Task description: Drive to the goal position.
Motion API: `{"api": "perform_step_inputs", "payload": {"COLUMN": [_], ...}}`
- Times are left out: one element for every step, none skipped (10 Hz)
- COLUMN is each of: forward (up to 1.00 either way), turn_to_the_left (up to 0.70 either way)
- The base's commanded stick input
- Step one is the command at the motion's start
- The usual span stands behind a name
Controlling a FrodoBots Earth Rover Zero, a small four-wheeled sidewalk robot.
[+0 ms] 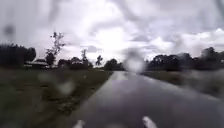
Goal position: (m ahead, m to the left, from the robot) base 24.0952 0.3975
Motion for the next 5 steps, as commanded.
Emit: {"api": "perform_step_inputs", "payload": {"forward": [0.85,0.85,0.85,0.85,0.85], "turn_to_the_left": [-0.09,0.00,0.00,0.00,0.00]}}
